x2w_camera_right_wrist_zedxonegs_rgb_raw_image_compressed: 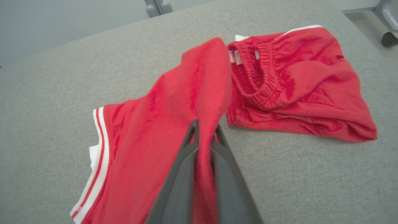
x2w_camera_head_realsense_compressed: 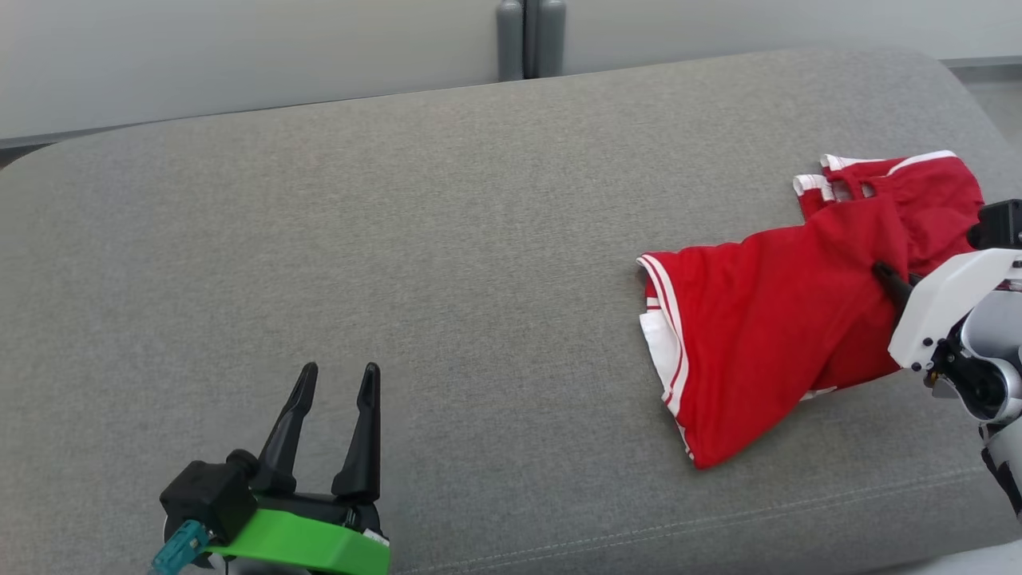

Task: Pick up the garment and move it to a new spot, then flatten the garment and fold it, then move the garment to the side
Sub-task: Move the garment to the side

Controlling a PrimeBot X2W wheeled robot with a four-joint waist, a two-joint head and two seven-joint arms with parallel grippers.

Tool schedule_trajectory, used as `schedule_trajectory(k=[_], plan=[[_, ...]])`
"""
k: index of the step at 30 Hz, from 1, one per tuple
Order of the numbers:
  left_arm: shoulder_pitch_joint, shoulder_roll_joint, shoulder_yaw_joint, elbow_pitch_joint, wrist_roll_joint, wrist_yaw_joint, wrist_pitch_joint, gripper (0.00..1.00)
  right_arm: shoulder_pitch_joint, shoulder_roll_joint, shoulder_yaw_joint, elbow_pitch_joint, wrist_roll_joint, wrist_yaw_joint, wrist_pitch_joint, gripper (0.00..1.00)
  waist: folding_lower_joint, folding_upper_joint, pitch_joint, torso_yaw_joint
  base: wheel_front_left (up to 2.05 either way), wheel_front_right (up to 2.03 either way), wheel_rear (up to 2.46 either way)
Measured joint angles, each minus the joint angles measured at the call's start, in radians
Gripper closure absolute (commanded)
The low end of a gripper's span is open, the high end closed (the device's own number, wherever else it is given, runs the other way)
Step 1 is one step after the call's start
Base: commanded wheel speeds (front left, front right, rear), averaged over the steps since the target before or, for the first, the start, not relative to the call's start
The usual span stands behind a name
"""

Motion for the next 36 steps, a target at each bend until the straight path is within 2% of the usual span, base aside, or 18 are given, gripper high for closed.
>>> schedule_trajectory(k=[6,11,25,36], plan=[[-0.018,-0.001,-0.006,0.007,0.000,-0.003,0.000,0.00,-0.022,0.029,0.007,-0.012,-0.016,0.000,0.009,1.00,0.0000,0.0000,0.004,-0.083,0.00,0.00,0.00],[-0.023,-0.001,-0.013,0.017,0.000,-0.006,0.000,0.00,-0.046,0.066,0.016,-0.009,-0.032,0.000,0.007,1.00,0.0000,0.0000,0.010,-0.122,0.00,0.00,0.00],[-0.021,0.006,-0.019,0.021,-0.007,-0.008,0.003,0.00,-0.237,0.080,-0.012,0.075,-0.104,0.000,0.013,1.00,0.0000,0.0000,-0.008,-0.088,0.00,0.00,0.00],[-0.038,0.035,-0.017,-0.018,0.002,0.000,0.027,0.00,-0.364,0.002,-0.031,0.161,-0.136,0.000,-0.002,1.00,0.0000,0.0000,0.048,-0.071,0.00,0.00,0.00]])
